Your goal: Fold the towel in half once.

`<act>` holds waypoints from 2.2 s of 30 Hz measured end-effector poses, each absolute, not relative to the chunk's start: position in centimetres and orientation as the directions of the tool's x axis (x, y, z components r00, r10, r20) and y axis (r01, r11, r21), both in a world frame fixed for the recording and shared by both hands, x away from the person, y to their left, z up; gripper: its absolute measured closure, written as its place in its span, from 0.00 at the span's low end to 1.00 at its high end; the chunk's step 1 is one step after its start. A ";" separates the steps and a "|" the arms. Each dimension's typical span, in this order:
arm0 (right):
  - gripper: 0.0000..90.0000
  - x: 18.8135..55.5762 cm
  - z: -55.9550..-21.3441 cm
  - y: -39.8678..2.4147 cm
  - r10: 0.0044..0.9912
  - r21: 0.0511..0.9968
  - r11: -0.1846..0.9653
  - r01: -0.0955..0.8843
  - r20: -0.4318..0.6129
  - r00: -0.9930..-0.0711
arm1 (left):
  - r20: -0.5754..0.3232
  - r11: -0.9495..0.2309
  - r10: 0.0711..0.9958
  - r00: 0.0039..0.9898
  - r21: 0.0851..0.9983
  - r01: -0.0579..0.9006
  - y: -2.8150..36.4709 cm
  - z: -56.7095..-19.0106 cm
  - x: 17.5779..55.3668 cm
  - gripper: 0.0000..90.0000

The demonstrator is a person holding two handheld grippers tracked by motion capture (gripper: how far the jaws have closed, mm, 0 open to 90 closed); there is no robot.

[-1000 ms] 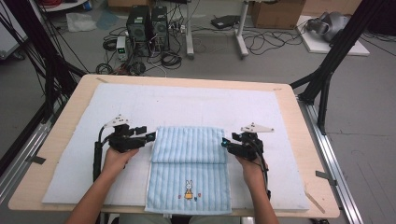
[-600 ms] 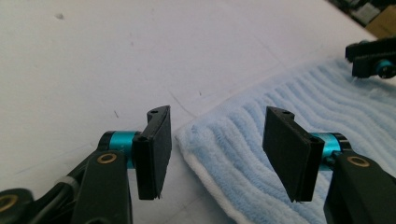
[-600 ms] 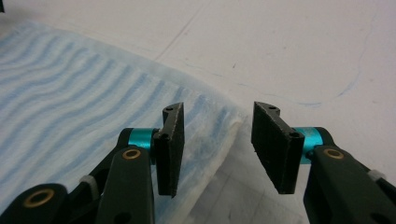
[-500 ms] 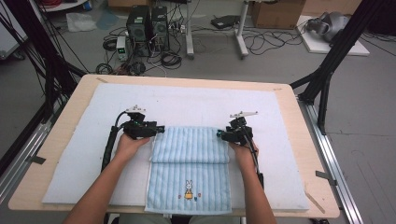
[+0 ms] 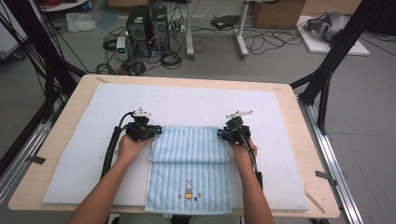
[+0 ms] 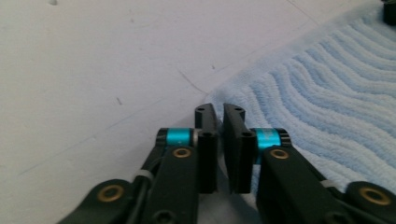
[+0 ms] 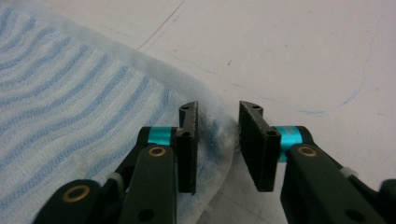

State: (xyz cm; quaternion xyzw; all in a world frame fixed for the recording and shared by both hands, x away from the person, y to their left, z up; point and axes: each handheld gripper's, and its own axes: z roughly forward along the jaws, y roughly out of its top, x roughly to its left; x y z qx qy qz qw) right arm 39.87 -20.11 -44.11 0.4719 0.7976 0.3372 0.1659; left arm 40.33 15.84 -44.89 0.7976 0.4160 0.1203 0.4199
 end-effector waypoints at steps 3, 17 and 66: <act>0.92 39.7 -44.1 -19.8 0.856 0.690 0.343 0.637 0.050 -0.515 | -0.177 -0.284 0.765 0.619 0.771 0.570 15.9 -44.8 40.3 0.97; 0.93 35.9 -39.9 -21.0 0.810 0.818 0.268 0.509 0.094 -0.578 | -0.320 -0.105 0.685 0.655 0.846 0.523 18.4 -40.4 37.5 0.97; 0.72 23.2 -41.9 -23.7 0.808 0.846 0.177 0.504 0.168 -0.565 | -0.390 -0.003 0.667 0.634 0.850 0.526 21.4 -42.2 26.4 0.56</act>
